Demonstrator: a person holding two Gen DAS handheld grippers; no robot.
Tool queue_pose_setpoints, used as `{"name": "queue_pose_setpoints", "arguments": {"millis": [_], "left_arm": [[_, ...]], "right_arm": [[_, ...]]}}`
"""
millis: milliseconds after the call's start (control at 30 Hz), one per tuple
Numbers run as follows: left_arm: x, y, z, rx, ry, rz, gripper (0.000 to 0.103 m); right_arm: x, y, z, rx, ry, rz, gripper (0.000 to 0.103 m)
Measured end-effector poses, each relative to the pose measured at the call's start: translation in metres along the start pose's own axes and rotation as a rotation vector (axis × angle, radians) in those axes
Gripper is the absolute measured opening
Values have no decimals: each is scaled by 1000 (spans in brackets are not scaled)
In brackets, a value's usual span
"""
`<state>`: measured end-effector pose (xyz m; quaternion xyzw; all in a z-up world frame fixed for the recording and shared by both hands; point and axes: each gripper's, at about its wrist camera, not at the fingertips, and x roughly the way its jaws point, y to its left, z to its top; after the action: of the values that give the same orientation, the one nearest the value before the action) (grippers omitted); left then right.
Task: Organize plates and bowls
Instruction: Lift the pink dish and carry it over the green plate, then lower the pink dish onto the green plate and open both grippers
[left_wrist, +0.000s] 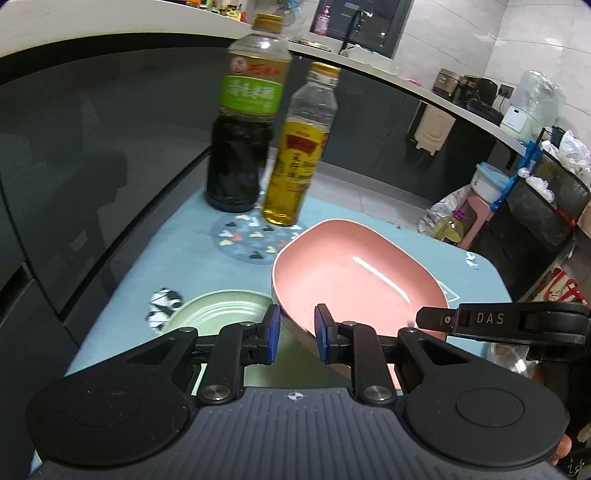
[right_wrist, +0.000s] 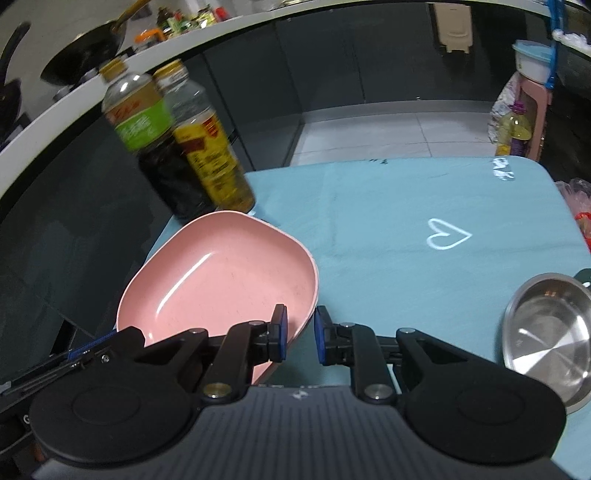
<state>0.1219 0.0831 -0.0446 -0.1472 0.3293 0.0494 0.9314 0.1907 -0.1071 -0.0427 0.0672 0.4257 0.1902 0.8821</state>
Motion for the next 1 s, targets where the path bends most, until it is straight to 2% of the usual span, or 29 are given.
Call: {"name": "queue_pose_setpoints", "arguments": {"millis": [333,533,1000], "left_arm": [[-7,36,-12,-51,12,29,18],[-3,55,-22,-89,46,40,18],[-3,73,-31,-107,61,60,19]], "right_arm": [[18,36,-9,-61,50,10,0],[28,51,-16,-96,81,4,0],[40,70,-27,-140,124,-7,0]]}}
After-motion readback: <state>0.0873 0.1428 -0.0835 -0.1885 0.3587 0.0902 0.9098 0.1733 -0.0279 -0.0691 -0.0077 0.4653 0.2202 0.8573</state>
